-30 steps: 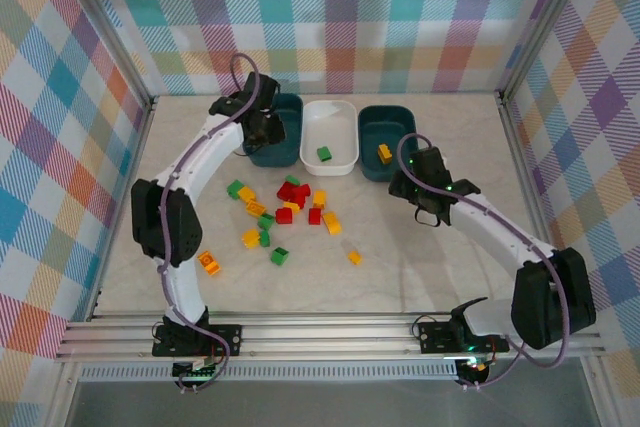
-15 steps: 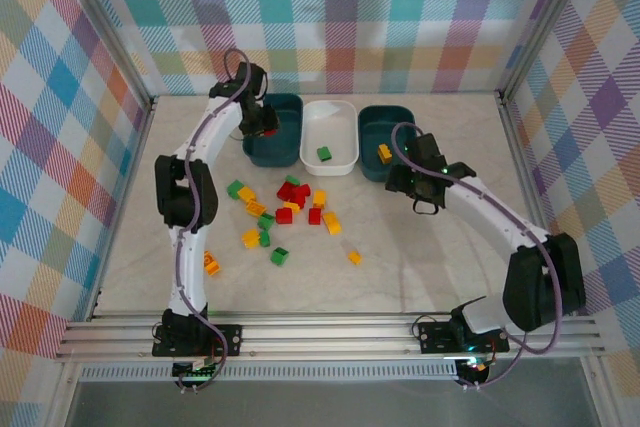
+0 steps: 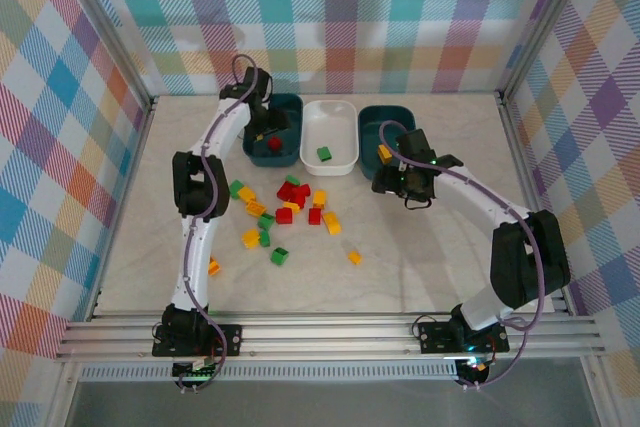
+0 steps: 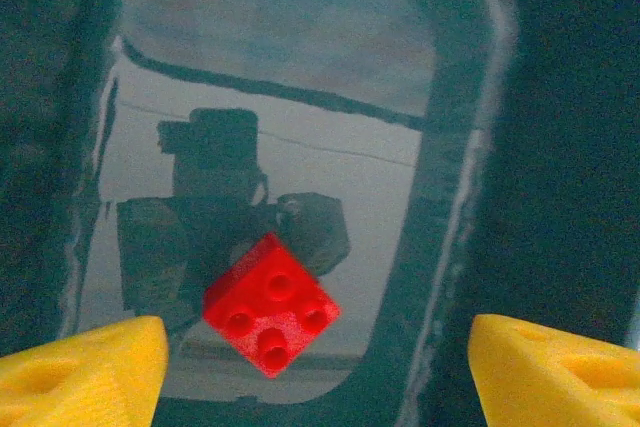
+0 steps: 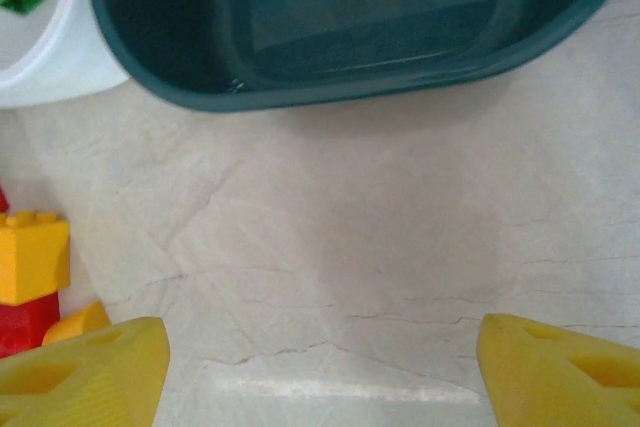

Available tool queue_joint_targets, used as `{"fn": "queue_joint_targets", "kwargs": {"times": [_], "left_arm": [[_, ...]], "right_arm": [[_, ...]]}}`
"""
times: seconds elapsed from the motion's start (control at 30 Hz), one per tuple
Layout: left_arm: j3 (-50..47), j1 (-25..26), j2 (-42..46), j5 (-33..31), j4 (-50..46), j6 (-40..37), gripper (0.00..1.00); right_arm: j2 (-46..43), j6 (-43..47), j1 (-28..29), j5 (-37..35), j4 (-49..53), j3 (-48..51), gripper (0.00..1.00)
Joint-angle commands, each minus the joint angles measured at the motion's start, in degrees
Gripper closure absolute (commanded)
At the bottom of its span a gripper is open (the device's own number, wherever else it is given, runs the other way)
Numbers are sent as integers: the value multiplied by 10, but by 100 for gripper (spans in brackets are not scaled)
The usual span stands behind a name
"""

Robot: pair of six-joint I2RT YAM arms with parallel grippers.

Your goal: Sort the legos into containers by color

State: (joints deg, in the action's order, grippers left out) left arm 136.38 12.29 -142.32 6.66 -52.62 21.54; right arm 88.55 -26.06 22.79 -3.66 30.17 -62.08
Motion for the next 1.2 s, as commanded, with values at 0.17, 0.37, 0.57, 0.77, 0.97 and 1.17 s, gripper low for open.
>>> {"fn": "queue_joint_targets", "kwargs": {"times": [0.17, 0.37, 0.57, 0.77, 0.97, 1.17], "left_arm": [[-177, 2, 245, 30, 40, 38, 16], [-539, 2, 505, 30, 152, 129, 10], [-737, 1, 683, 16, 154, 144, 3], [-795, 1, 757, 22, 132, 138, 3], [-822, 1, 779, 43, 133, 140, 3], [-858, 1, 789, 69, 143, 142, 3]], "right_arm": [[48, 105, 129, 5, 35, -28, 22], [133, 134, 165, 25, 17, -66, 22], [180, 154, 183, 29, 30, -98, 27], [166, 140, 194, 44, 11, -76, 28], [184, 118, 209, 42, 1, -84, 29], [214, 92, 213, -35, -2, -96, 50]]}}
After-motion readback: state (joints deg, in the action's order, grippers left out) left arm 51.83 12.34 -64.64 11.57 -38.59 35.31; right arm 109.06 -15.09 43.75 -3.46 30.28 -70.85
